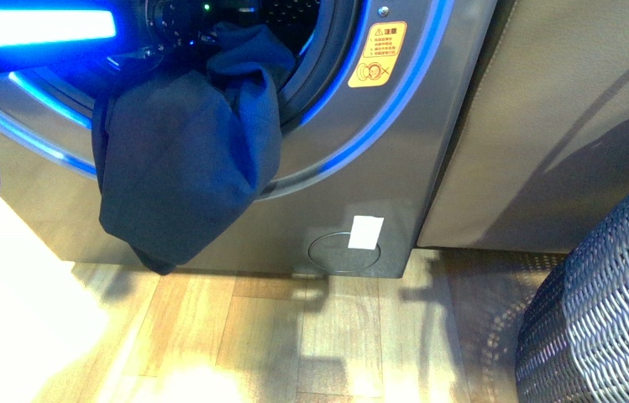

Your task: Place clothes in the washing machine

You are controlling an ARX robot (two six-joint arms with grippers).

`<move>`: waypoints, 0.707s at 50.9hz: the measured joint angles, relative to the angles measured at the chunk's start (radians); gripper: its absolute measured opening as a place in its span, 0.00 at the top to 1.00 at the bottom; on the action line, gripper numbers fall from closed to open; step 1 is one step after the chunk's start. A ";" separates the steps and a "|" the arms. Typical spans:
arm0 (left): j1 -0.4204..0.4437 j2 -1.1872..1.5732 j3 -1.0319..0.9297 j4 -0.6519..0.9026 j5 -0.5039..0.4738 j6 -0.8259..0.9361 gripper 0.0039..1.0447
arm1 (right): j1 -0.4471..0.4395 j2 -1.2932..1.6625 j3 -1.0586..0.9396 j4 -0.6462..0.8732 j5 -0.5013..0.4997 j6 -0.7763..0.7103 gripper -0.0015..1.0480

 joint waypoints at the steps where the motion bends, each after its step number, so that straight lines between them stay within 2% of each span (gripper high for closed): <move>1: 0.000 -0.023 -0.052 0.043 0.000 -0.002 0.06 | 0.000 0.000 0.000 0.000 0.000 0.000 0.98; 3: 0.000 -0.097 -0.218 0.172 0.001 -0.007 0.06 | 0.000 0.000 0.000 0.000 0.000 0.000 0.98; 10: 0.000 -0.216 -0.481 0.370 0.000 -0.026 0.06 | 0.000 0.000 0.000 0.000 0.000 0.000 0.98; 27: -0.008 -0.358 -0.942 0.663 0.024 -0.043 0.06 | 0.000 0.000 0.000 0.000 0.000 0.000 0.98; 36: -0.019 -0.535 -1.233 0.837 0.058 -0.042 0.06 | 0.000 0.000 0.000 0.000 0.000 0.000 0.98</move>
